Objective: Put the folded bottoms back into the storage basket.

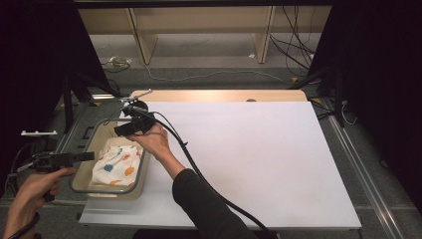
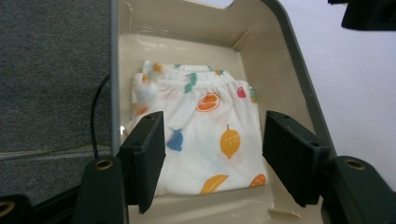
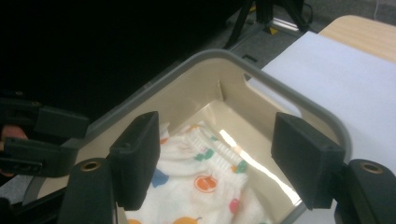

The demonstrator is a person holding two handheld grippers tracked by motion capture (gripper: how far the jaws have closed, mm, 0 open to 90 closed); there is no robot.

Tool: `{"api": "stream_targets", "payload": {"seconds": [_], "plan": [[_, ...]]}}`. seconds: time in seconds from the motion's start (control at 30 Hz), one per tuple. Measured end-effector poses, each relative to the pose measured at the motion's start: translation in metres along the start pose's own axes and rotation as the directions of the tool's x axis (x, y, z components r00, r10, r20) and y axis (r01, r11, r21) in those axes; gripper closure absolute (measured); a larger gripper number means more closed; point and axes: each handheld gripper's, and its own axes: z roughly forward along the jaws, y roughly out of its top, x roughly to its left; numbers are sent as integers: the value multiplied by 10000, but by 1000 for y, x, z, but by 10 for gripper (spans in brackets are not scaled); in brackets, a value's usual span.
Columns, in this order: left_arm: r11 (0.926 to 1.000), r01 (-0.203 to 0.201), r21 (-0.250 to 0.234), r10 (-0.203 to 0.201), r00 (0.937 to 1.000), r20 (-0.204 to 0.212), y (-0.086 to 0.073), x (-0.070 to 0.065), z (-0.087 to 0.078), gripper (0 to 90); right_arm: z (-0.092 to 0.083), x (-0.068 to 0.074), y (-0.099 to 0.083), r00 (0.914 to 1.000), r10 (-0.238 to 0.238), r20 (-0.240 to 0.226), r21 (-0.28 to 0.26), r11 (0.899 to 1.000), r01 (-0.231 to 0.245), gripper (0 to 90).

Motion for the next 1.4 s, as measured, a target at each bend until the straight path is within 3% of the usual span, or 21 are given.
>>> {"api": "stream_targets", "payload": {"seconds": [0.6,0.9,1.4], "plan": [[9972,-747,-77,748,9970,177,5,-34,16,276,-34,-13,-7,9997,-178,-181,-483,9987,169,295],[9922,-1249,-4,1248,9912,444,3,-53,32,220,-54,-26,-21,9998,-141,-116,-742,9972,132,284],[9813,-1776,-737,1837,9792,857,0,-81,47,164,-91,-46,-51,9995,-276,124,-1214,9922,289,281]]}}
